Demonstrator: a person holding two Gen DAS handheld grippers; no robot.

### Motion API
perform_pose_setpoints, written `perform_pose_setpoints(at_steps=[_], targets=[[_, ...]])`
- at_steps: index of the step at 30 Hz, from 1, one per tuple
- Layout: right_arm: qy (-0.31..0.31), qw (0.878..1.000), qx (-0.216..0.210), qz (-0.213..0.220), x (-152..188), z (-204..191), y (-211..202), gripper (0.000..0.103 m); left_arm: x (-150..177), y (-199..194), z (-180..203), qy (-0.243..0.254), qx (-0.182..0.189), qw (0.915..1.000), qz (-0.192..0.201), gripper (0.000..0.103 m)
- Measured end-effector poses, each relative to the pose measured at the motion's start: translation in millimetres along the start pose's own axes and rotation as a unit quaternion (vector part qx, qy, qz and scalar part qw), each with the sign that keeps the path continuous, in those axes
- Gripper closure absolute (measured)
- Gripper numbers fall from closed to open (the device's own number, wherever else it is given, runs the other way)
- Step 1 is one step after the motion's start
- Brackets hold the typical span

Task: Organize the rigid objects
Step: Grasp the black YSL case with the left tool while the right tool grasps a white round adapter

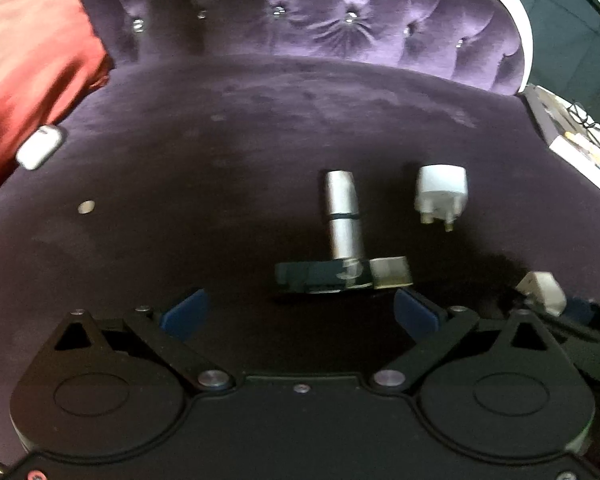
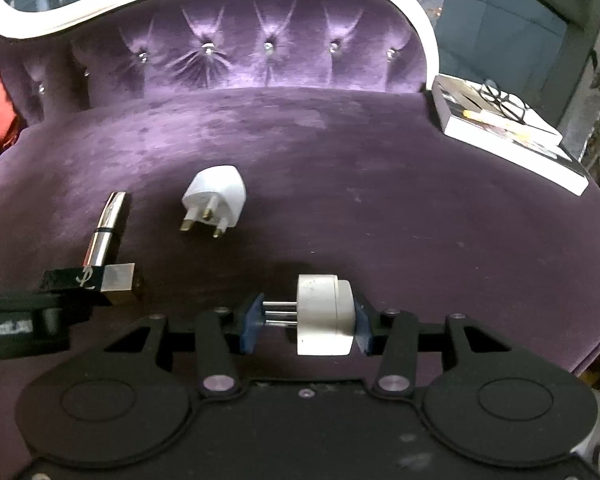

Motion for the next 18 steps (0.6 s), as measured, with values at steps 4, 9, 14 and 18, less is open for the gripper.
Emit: perform_pose_setpoints(at_steps=[4,9,14,18], targets=[[0.013,1.0,-0.003,-0.004,-2.1,8.3,1.4,0.058,-5.1,6.7,12.3,0.005,-0.009,0.9999,-0.002,0.006],[0.029,1.0,-0.005,-0.01,-3.8,16.7,3.8,0.058,-7.7,20.7,15.3,0.001,-0.025,0.9996,-0.015,0.006],[0.038,0.999,-0.006,-0.014,-5.2,21.1,5.9,0.058,-6.5,29.4,11.4,-0.008,-0.035,0.999,-0.026,0.004],[0.038,0.999,-0.008,-0.013,-4.8,20.0,5.0,0.058,-4.7,29.2,15.1,0.016,-0.048,0.9985,-0.022,0.015]])
Point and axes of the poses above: each gripper's, at about its wrist camera, not at the fingertips, and y roughly the way its jaws point, z to its right, x to its underside, the point moved 9 cm from there along y, roughly the way its jaws point, and after that the axes turned 8 degrees about -z, right-handed, at the moved point
